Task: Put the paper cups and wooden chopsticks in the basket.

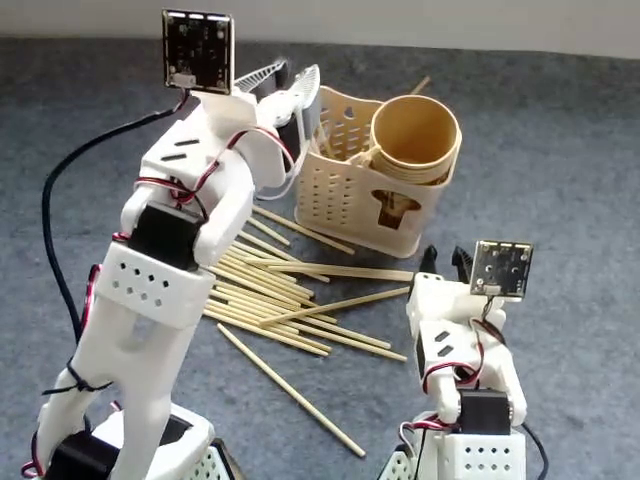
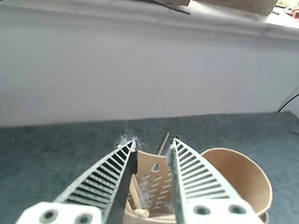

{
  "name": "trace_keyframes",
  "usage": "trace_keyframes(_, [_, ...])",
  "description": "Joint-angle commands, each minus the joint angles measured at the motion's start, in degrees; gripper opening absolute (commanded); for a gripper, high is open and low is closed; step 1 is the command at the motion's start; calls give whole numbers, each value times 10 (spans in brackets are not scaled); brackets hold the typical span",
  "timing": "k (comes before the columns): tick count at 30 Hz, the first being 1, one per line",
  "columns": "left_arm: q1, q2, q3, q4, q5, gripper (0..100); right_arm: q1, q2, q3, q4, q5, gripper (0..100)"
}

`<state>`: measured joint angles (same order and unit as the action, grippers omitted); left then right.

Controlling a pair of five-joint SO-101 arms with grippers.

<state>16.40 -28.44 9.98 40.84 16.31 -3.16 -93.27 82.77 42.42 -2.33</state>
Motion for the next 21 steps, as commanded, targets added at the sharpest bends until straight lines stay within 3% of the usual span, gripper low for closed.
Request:
trace_keyframes(1, [8,-17,-81,115,-18,129,27,-9,-7,-17,-5,127])
trace_keyframes(8, [10,-17,-127,252,-135,128,46,-10,-7,-17,-5,127])
trace_keyframes(12, [15,-17,-127,296,-200,72,51,-10,-7,-17,-5,127])
trace_keyframes(16, [71,-17,-124,373,-295,37,77,-10,-7,-17,-42,127])
trace_keyframes(21, [166,-12,-123,470,-337,8,107,-10,-8,-17,-61,127])
